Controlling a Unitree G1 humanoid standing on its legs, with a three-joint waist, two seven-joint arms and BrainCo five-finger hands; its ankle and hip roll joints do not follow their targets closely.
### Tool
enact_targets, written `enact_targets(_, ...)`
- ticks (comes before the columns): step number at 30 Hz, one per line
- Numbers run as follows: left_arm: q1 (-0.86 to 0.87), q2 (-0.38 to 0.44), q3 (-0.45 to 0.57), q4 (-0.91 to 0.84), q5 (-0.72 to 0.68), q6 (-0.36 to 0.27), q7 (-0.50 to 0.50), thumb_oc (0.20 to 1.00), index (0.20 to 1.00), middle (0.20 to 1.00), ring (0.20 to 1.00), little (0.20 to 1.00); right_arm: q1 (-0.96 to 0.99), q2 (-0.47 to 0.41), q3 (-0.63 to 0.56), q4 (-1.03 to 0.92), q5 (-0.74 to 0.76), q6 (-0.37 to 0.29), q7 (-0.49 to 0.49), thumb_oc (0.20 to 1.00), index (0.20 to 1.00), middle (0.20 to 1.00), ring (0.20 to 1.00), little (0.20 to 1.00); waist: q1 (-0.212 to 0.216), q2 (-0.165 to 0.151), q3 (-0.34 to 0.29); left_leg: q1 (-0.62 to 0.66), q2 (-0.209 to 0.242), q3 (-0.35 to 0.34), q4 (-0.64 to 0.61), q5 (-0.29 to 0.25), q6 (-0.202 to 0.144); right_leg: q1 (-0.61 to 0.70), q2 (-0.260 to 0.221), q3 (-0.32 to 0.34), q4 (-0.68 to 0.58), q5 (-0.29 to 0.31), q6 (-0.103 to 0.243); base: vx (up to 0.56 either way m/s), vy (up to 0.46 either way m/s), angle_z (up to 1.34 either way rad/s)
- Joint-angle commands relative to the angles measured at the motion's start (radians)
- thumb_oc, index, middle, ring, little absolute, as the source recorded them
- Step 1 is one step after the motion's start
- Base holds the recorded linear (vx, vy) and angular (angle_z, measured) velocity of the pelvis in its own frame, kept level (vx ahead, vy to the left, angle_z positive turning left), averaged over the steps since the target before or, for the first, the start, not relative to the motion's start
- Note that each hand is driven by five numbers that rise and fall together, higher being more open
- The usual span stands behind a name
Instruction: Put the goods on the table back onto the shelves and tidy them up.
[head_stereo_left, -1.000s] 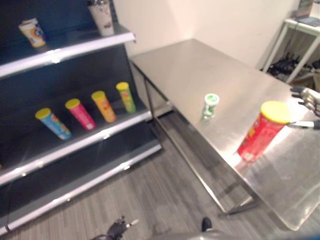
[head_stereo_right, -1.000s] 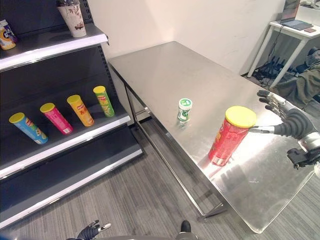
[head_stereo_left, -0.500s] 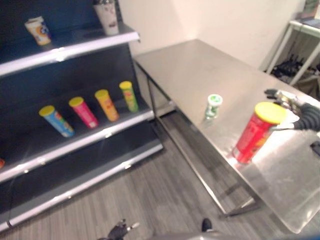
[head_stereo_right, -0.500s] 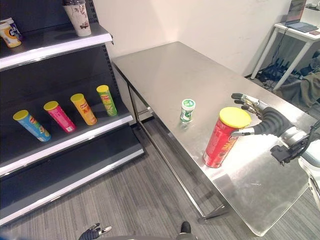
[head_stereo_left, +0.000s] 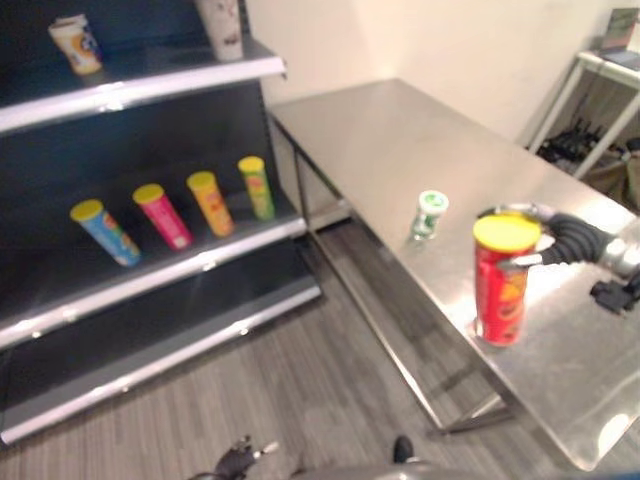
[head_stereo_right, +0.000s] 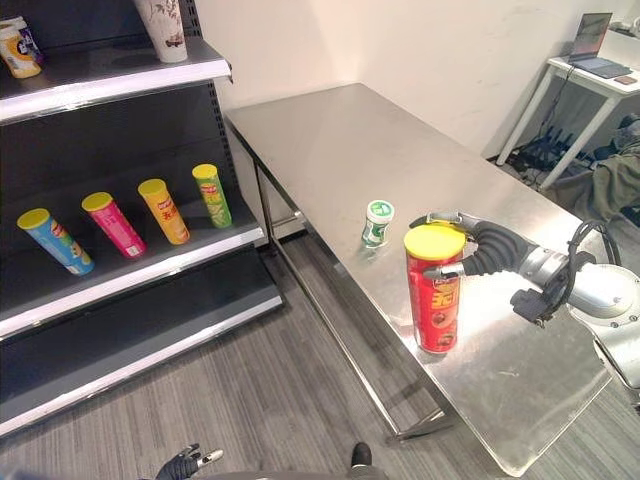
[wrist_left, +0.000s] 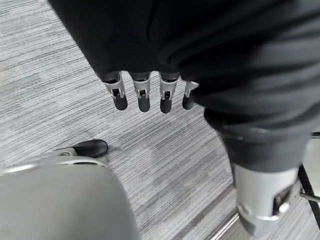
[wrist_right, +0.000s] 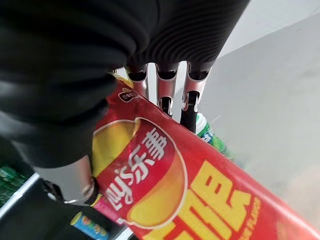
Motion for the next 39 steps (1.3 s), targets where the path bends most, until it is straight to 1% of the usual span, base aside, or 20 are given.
enact_targets(1, -0.062, 0.06, -0.003, 0.028, 0.011, -0.021, 0.015, 1.0, 1.0, 1.0, 1.0, 1.0, -0.03, -0.005, -0.059, -0.006, -0.01, -0.059, -0.095, 0.2, 0.2, 0.2, 0.2, 0.2, 0.026, -0.022, -0.011, -0.013, 0.036, 0.006, 0.007, -0.047, -0.065, 0.044, -0.045, 0.021, 0.02, -0.078, 0.056, 0.0, 0.0, 0.0)
enact_targets(5, -0.06, 0.064, 0.003, 0.012, 0.015, -0.026, 0.024, 1.0, 1.0, 1.0, 1.0, 1.0, 0.019, 0.062, -0.198, 0.004, -0.028, -0.069, -0.163, 0.2, 0.2, 0.2, 0.2, 0.2, 0.024, -0.018, -0.015, -0.009, 0.039, 0.004, 0.007, -0.052, -0.064, 0.048, -0.039, 0.02, 0.019, -0.084, 0.053, 0.0, 0.0, 0.0)
enact_targets(10, -0.054, 0.069, 0.009, 0.005, 0.007, -0.025, 0.021, 1.0, 1.0, 1.0, 1.0, 1.0, 0.033, 0.103, -0.268, 0.016, -0.041, -0.072, -0.207, 0.2, 0.2, 0.2, 0.2, 0.2, 0.025, -0.015, -0.019, -0.006, 0.043, 0.002, 0.007, -0.054, -0.066, 0.055, -0.034, 0.016, 0.018, -0.091, 0.05, 0.0, 0.0, 0.0)
enact_targets(11, -0.05, 0.071, 0.013, 0.005, 0.005, -0.024, 0.023, 1.0, 1.0, 1.0, 1.0, 1.0, 0.04, 0.129, -0.307, 0.017, -0.044, -0.075, -0.232, 0.2, 0.2, 0.2, 0.2, 0.2, 0.022, -0.013, -0.02, -0.004, 0.046, 0.002, 0.007, -0.055, -0.067, 0.058, -0.03, 0.017, 0.018, -0.096, 0.048, 0.0, 0.0, 0.0)
enact_targets(13, -0.049, 0.07, 0.016, 0.013, 0.007, -0.021, 0.026, 1.0, 1.0, 1.0, 1.0, 1.0, 0.042, 0.165, -0.342, 0.021, -0.057, -0.086, -0.27, 0.2, 0.2, 0.2, 0.2, 0.2, 0.019, -0.012, -0.019, -0.003, 0.049, 0.003, 0.007, -0.057, -0.068, 0.057, -0.026, 0.02, 0.018, -0.098, 0.046, 0.02, -0.016, 0.0)
enact_targets(14, -0.05, 0.071, 0.015, 0.013, 0.007, -0.021, 0.026, 1.0, 1.0, 1.0, 1.0, 1.0, 0.045, 0.166, -0.345, 0.019, -0.058, -0.085, -0.27, 0.2, 0.2, 0.2, 0.2, 0.2, 0.02, -0.013, -0.018, -0.002, 0.049, 0.003, 0.007, -0.057, -0.068, 0.057, -0.026, 0.02, 0.018, -0.098, 0.046, 0.0, 0.0, 0.0)
enact_targets(15, -0.05, 0.073, 0.021, 0.019, 0.007, -0.015, 0.032, 1.0, 1.0, 1.0, 1.0, 1.0, 0.036, 0.214, -0.37, 0.019, -0.052, -0.093, -0.303, 0.2, 0.2, 0.2, 0.2, 0.2, 0.015, -0.012, -0.017, -0.002, 0.052, 0.007, 0.007, -0.059, -0.067, 0.055, -0.022, 0.027, 0.019, -0.1, 0.045, 0.0, 0.0, 0.0)
enact_targets(16, -0.051, 0.074, 0.021, 0.019, 0.007, -0.015, 0.032, 1.0, 1.0, 1.0, 1.0, 1.0, 0.035, 0.216, -0.37, 0.018, -0.053, -0.093, -0.304, 0.2, 0.2, 0.2, 0.2, 0.2, 0.015, -0.013, -0.017, -0.002, 0.052, 0.007, 0.007, -0.059, -0.067, 0.055, -0.022, 0.027, 0.019, -0.1, 0.045, 0.0, 0.0, 0.0)
enact_targets(18, -0.05, 0.083, 0.037, 0.057, 0.011, -0.004, 0.042, 1.0, 1.0, 1.0, 1.0, 1.0, 0.016, 0.274, -0.397, 0.013, -0.045, -0.11, -0.35, 0.2, 0.2, 0.2, 0.2, 0.2, 0.006, -0.015, -0.018, 0.004, 0.056, 0.02, 0.007, -0.062, -0.067, 0.048, -0.017, 0.044, 0.019, -0.103, 0.044, 0.04, -0.037, -0.02)
enact_targets(20, -0.048, 0.081, 0.036, 0.065, 0.012, 0.001, 0.044, 1.0, 1.0, 1.0, 1.0, 1.0, -0.006, 0.289, -0.38, 0.021, -0.04, -0.113, -0.361, 0.2, 0.2, 0.2, 0.2, 0.2, 0.005, -0.015, -0.018, 0.006, 0.057, 0.024, 0.007, -0.063, -0.067, 0.046, -0.016, 0.052, 0.018, -0.102, 0.043, 0.02, -0.026, -0.08)
enact_targets(21, -0.045, 0.083, 0.041, 0.093, 0.014, 0.012, 0.054, 1.0, 1.0, 1.0, 1.0, 1.0, -0.038, 0.317, -0.358, 0.012, -0.032, -0.115, -0.37, 0.2, 0.2, 0.2, 0.2, 0.2, 0.004, -0.013, -0.016, 0.007, 0.059, 0.029, 0.007, -0.062, -0.066, 0.039, -0.016, 0.059, 0.022, -0.102, 0.041, -0.01, -0.017, -0.21)
enact_targets(24, -0.046, 0.086, 0.045, 0.12, 0.025, 0.02, 0.063, 1.0, 1.0, 1.0, 1.0, 1.0, -0.072, 0.332, -0.316, 0.004, -0.052, -0.118, -0.389, 0.2, 0.2, 0.2, 0.2, 0.2, -0.008, -0.01, -0.014, 0.009, 0.058, 0.041, 0.007, -0.063, -0.065, 0.03, -0.013, 0.071, 0.026, -0.099, 0.038, 0.0, -0.009, -0.17)
enact_targets(27, -0.053, 0.088, 0.048, 0.124, 0.039, 0.02, 0.072, 1.0, 1.0, 1.0, 1.0, 1.0, -0.075, 0.361, -0.314, -0.019, -0.098, -0.123, -0.418, 0.2, 0.2, 0.2, 0.2, 0.2, -0.023, -0.003, -0.017, 0.021, 0.058, 0.051, 0.007, -0.07, -0.062, 0.035, -0.01, 0.084, 0.022, -0.099, 0.036, 0.04, 0.0, -0.1)
enact_targets(32, -0.068, 0.086, 0.049, 0.111, 0.037, 0.015, 0.094, 1.0, 1.0, 1.0, 1.0, 1.0, -0.102, 0.428, -0.302, -0.065, -0.153, -0.147, -0.475, 0.2, 0.2, 0.2, 0.2, 0.2, -0.03, 0.003, -0.023, 0.042, 0.064, 0.059, 0.007, -0.081, -0.063, 0.048, -0.001, 0.098, 0.018, -0.107, 0.032, 0.05, -0.032, -0.11)
enact_targets(35, -0.07, 0.088, 0.053, 0.091, 0.018, 0.012, 0.1, 1.0, 1.0, 1.0, 1.0, 1.0, -0.113, 0.449, -0.291, -0.088, -0.152, -0.158, -0.481, 0.2, 0.2, 0.2, 0.2, 0.2, -0.031, 0.003, -0.019, 0.043, 0.075, 0.059, 0.019, -0.076, -0.069, 0.047, 0.007, 0.103, 0.021, -0.118, 0.026, -0.01, -0.075, -0.04)
enact_targets(36, -0.077, 0.098, 0.052, 0.046, -0.012, 0.006, 0.104, 1.0, 1.0, 1.0, 1.0, 1.0, -0.133, 0.46, -0.28, -0.116, -0.141, -0.163, -0.479, 0.2, 0.2, 0.2, 0.2, 0.2, -0.019, -0.013, 0.012, -0.036, 0.087, 0.038, 0.163, -0.093, -0.079, 0.045, 0.006, 0.115, 0.029, -0.133, 0.011, -0.16, -0.115, -0.01)
enact_targets(37, -0.084, 0.104, 0.051, 0.021, -0.032, 0.003, 0.103, 1.0, 1.0, 1.0, 1.0, 1.0, -0.141, 0.465, -0.278, -0.128, -0.13, -0.166, -0.477, 0.2, 0.2, 0.2, 0.2, 0.2, -0.012, -0.021, 0.033, -0.096, 0.09, 0.013, 0.255, -0.103, -0.087, 0.041, 0.007, 0.11, 0.036, -0.14, 0.001, -0.22, -0.126, 0.0)
enact_targets(38, -0.09, 0.109, 0.052, 0.007, -0.047, 0.003, 0.107, 1.0, 1.0, 1.0, 1.0, 1.0, -0.151, 0.474, -0.272, -0.127, -0.116, -0.17, -0.478, 0.2, 0.2, 0.2, 0.2, 0.2, -0.004, -0.026, 0.05, -0.142, 0.09, -0.028, 0.328, -0.098, -0.1, 0.037, 0.01, 0.108, 0.043, -0.145, -0.005, -0.17, -0.039, 0.08)
enact_targets(39, -0.094, 0.11, 0.052, 0.007, -0.055, 0.002, 0.109, 1.0, 1.0, 1.0, 1.0, 1.0, -0.147, 0.477, -0.274, -0.123, -0.115, -0.171, -0.479, 0.2, 0.2, 0.2, 0.2, 0.2, -0.005, -0.031, 0.056, -0.176, 0.102, -0.064, 0.368, -0.092, -0.115, 0.038, 0.01, 0.1, 0.045, -0.15, -0.007, -0.07, 0.07, 0.16)
